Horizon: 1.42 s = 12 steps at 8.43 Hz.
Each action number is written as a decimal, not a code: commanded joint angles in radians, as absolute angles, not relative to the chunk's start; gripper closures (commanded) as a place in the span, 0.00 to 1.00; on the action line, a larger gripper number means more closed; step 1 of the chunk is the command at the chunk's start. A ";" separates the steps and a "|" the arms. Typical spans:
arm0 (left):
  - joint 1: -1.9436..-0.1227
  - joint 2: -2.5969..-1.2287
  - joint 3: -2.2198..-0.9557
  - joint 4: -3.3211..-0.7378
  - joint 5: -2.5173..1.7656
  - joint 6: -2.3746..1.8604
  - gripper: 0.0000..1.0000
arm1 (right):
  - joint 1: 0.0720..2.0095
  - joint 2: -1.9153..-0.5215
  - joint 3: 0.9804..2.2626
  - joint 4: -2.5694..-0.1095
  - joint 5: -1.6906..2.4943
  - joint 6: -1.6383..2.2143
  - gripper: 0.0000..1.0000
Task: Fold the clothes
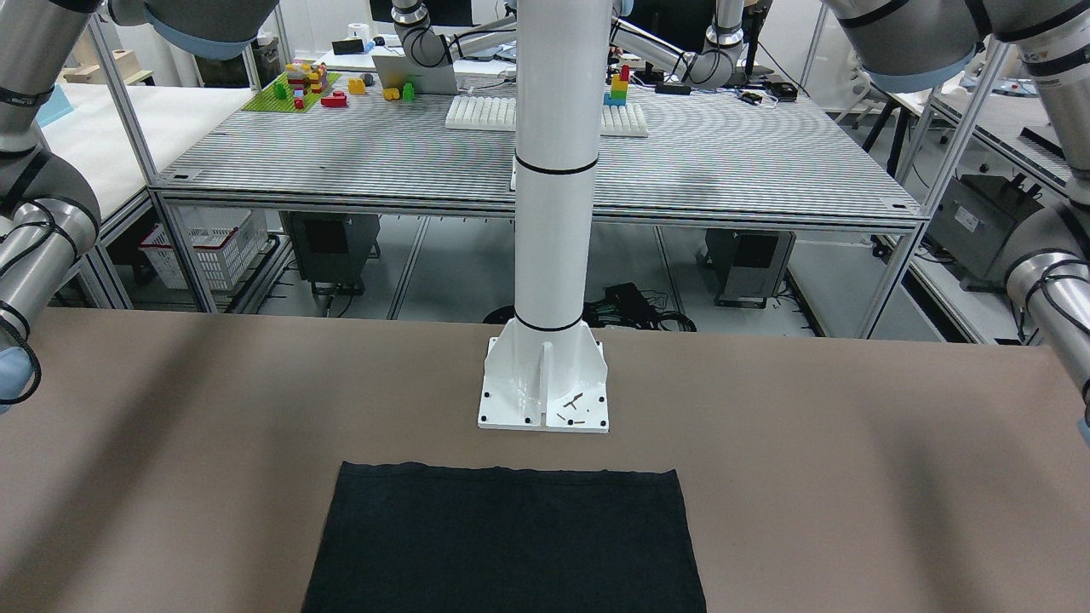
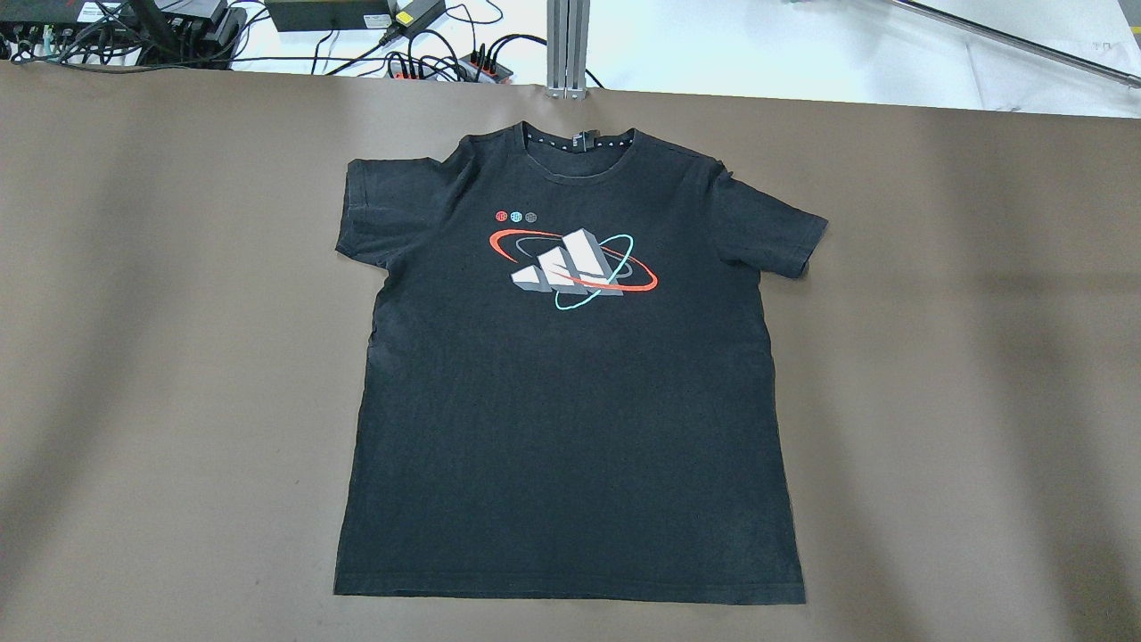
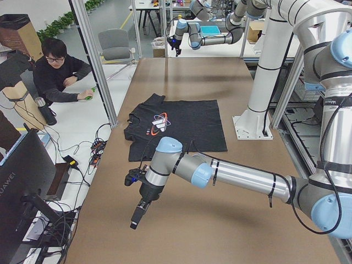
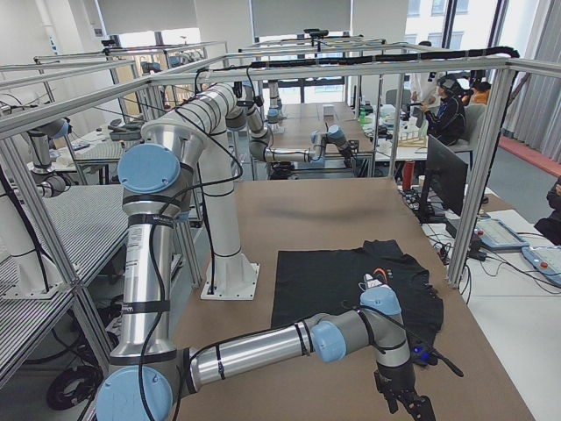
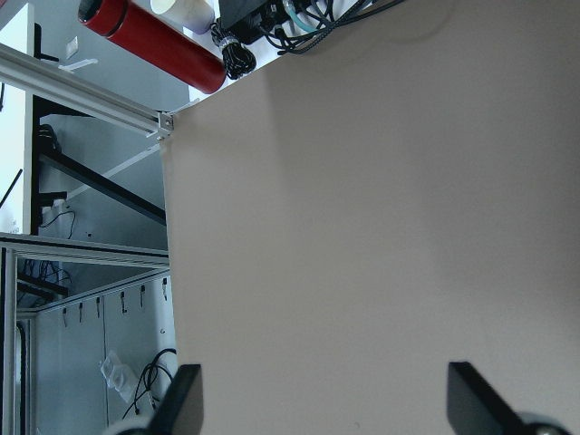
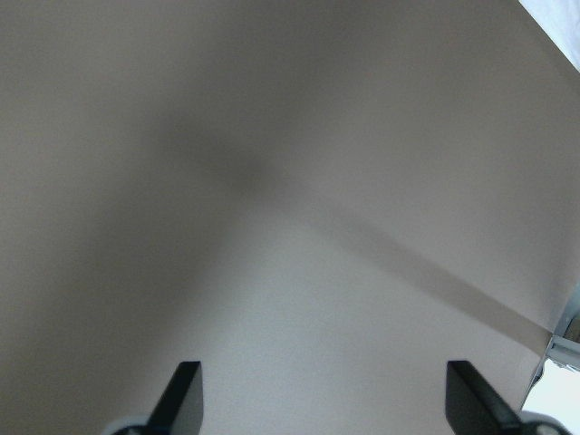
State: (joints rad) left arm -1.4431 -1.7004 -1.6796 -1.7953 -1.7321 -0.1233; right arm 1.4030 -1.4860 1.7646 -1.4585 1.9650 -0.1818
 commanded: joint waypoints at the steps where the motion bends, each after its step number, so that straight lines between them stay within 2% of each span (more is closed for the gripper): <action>1: -1.479 -1.657 -1.721 -1.798 -1.733 -0.121 0.05 | 1.401 -1.444 1.738 -1.468 1.962 -0.181 0.06; 3: -1.477 -1.655 -1.713 -1.798 -1.733 -0.114 0.05 | 1.401 -1.396 1.666 -1.465 1.963 -0.178 0.06; 12: -1.488 -1.663 -1.721 -1.801 -1.746 -0.123 0.05 | 1.397 -1.393 1.680 -1.440 1.965 -0.121 0.06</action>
State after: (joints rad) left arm -1.4883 -1.6576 -1.7176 -1.8000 -1.7418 -0.1224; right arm 1.3979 -1.3936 1.6696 -1.4448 1.9627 -0.1503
